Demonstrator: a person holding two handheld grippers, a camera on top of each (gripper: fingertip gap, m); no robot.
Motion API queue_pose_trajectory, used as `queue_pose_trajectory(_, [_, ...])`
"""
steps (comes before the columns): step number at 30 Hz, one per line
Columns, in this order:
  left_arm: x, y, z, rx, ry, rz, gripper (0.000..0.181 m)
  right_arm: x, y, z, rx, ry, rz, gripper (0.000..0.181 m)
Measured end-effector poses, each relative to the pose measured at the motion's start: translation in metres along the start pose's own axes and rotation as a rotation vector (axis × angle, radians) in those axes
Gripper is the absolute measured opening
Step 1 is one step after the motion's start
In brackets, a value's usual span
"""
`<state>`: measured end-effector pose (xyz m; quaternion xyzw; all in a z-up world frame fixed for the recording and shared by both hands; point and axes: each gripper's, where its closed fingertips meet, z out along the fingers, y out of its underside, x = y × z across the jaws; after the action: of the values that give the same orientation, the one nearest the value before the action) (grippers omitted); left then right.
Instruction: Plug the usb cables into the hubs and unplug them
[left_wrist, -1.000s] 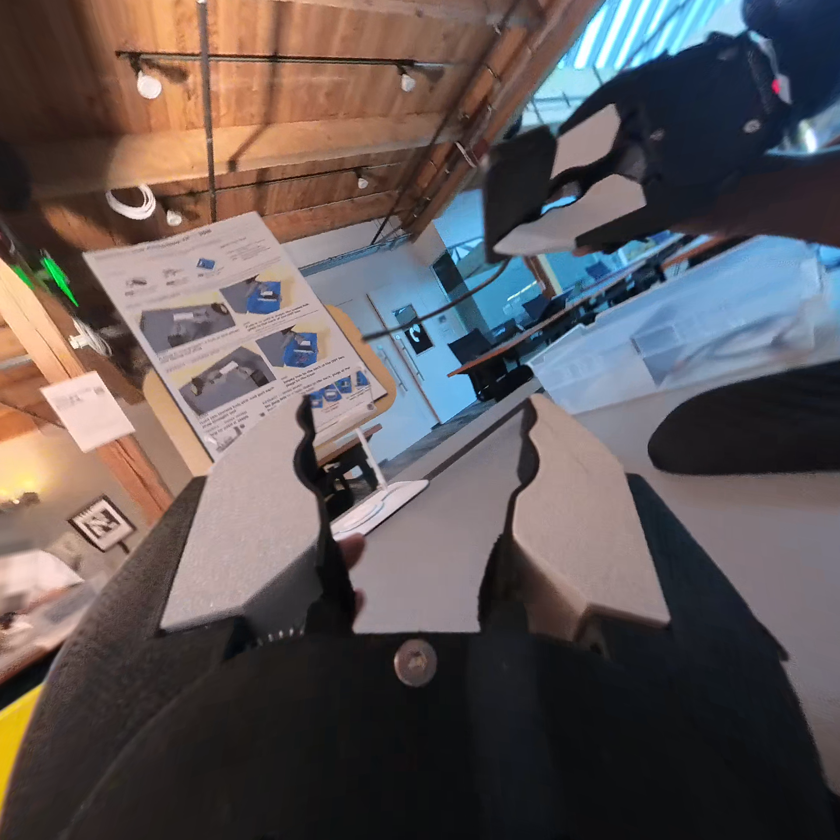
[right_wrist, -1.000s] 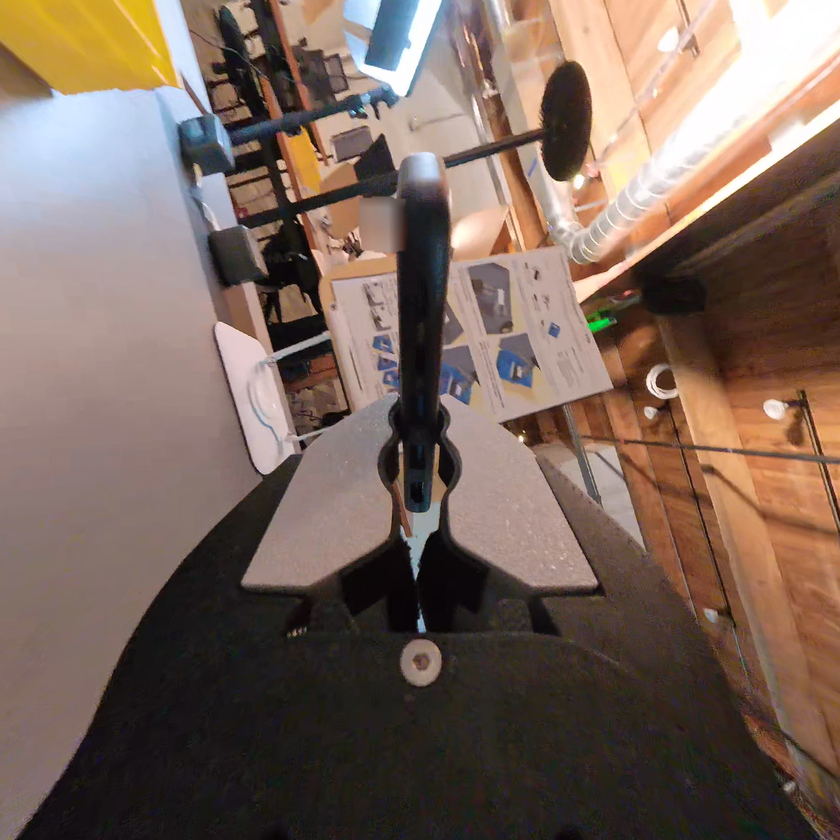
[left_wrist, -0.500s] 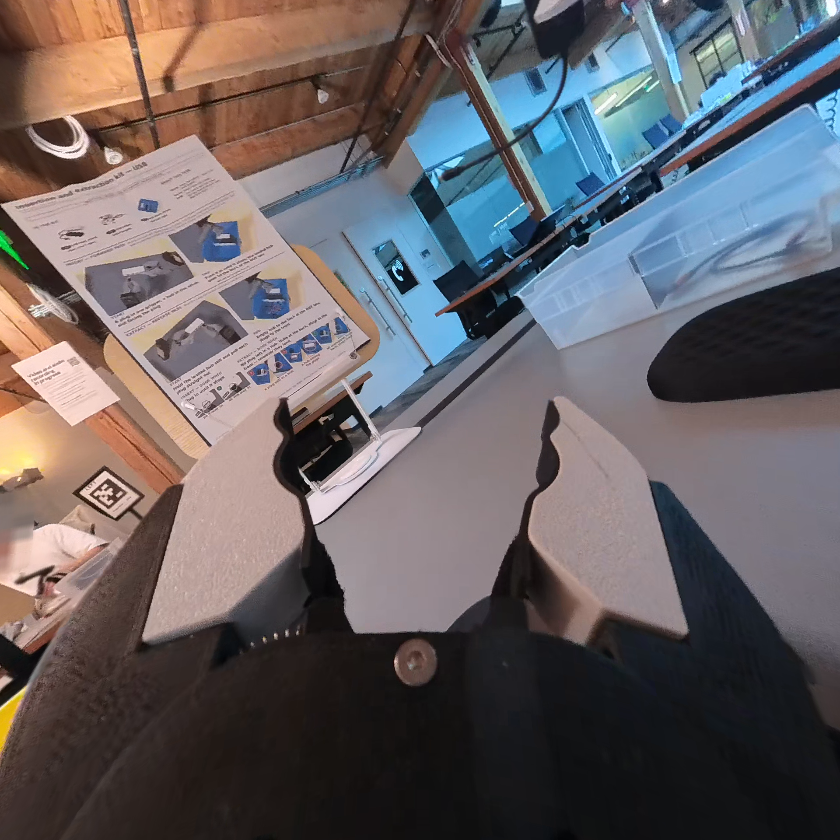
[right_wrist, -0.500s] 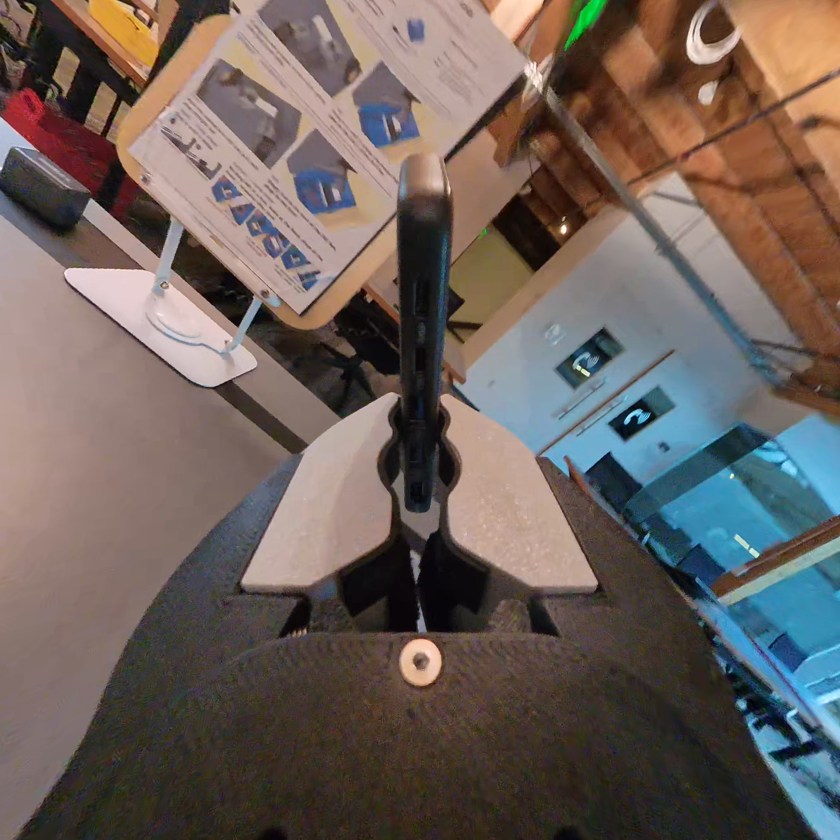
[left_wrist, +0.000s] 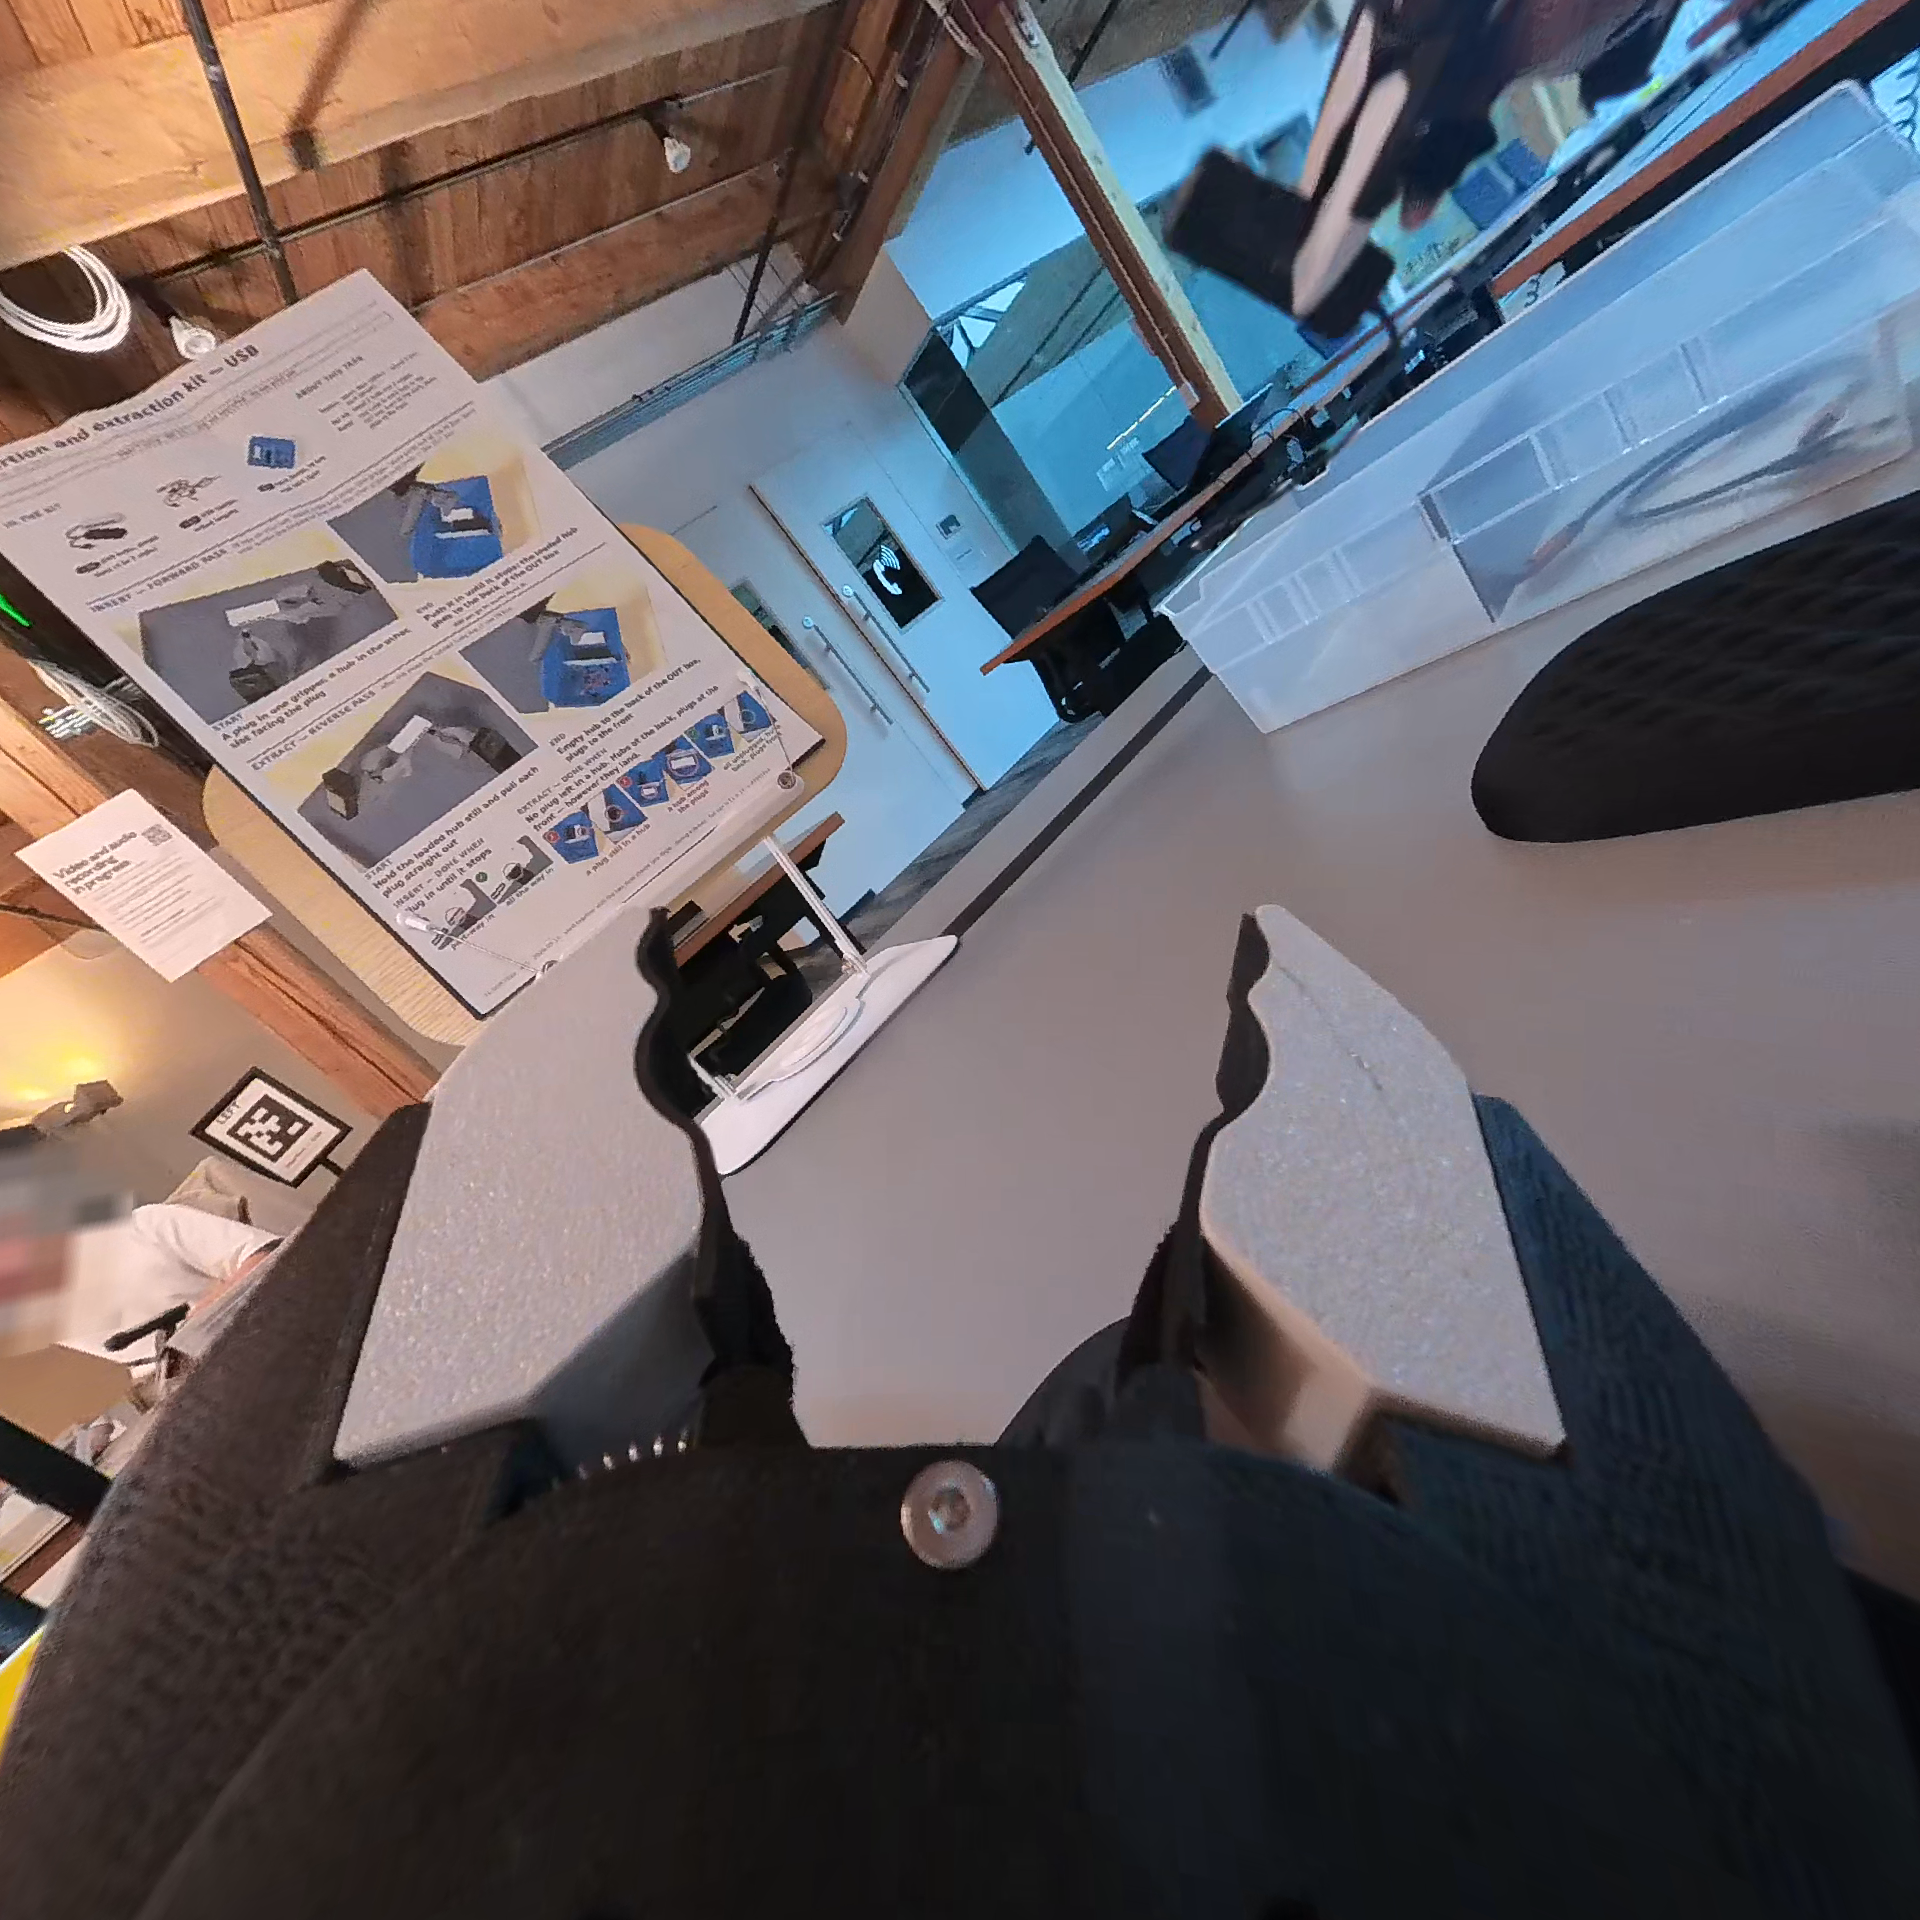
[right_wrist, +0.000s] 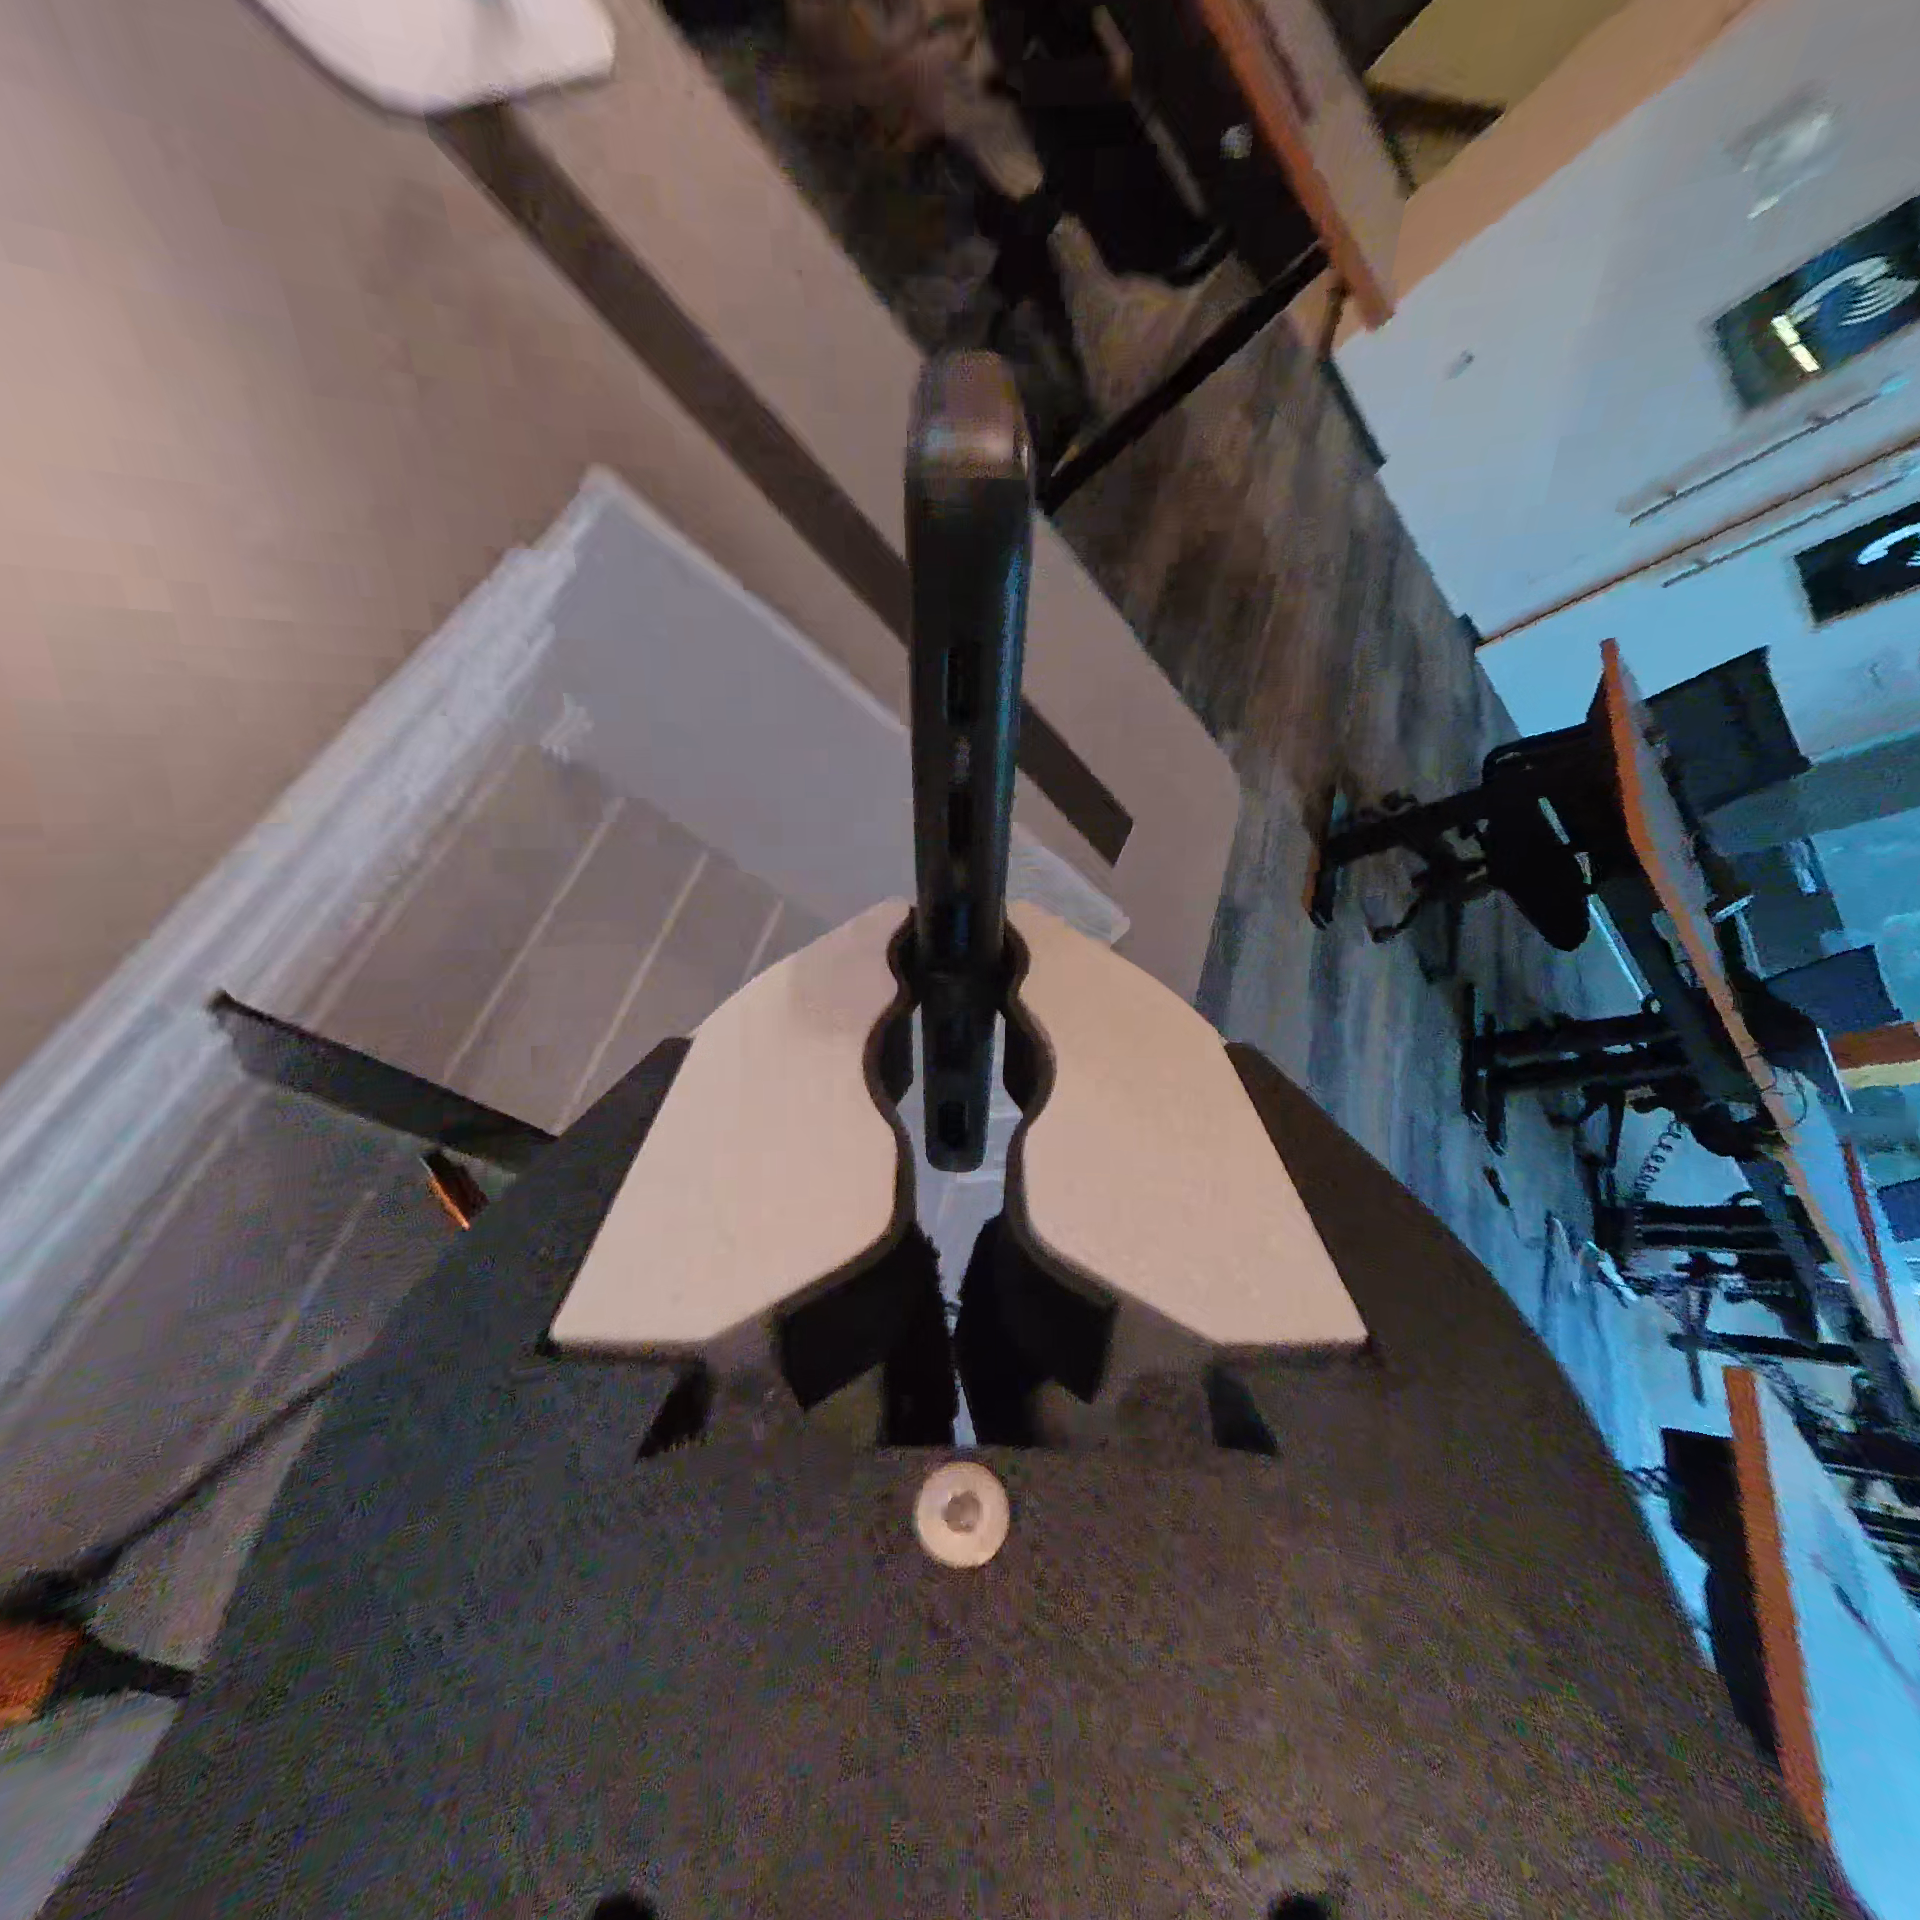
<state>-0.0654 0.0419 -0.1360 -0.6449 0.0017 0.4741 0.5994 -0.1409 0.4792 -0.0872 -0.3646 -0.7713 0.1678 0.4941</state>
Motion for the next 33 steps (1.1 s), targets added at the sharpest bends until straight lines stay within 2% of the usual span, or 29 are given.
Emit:
queue_pose_trajectory(5, [0.000,0.001,0.000,-0.005,0.002,-0.004,0.099,-0.037,0.050,0.044,-0.286,-0.205,-0.214,0.015])
queue_pose_trajectory(8, [0.001,0.002,0.001,-0.011,0.009,0.005,0.099,-0.063,0.067,0.050,-0.389,-0.363,-0.256,0.030])
queue_pose_trajectory(10, [0.001,0.003,0.001,-0.011,0.009,0.004,0.099,-0.068,0.073,0.049,-0.437,-0.392,-0.277,0.033])
queue_pose_trajectory(19, [0.003,0.003,0.001,-0.015,0.018,0.015,0.098,-0.073,0.034,0.035,-0.223,-0.375,-0.227,0.042])
queue_pose_trajectory(24, [0.002,0.004,0.001,-0.019,0.017,0.017,0.097,-0.083,0.033,0.031,-0.254,-0.488,-0.143,0.047])
queue_pose_trajectory(27, [0.003,0.003,0.001,-0.020,0.018,0.022,0.097,-0.072,0.020,0.030,-0.200,-0.426,-0.062,0.047])
queue_pose_trajectory(30, [0.003,0.004,0.001,-0.021,0.017,0.021,0.097,-0.056,-0.002,0.025,-0.101,-0.324,0.033,0.060])
queue_pose_trajectory(33, [0.003,0.004,0.001,-0.023,0.019,0.025,0.096,-0.051,-0.039,0.000,0.046,-0.228,0.103,0.090])
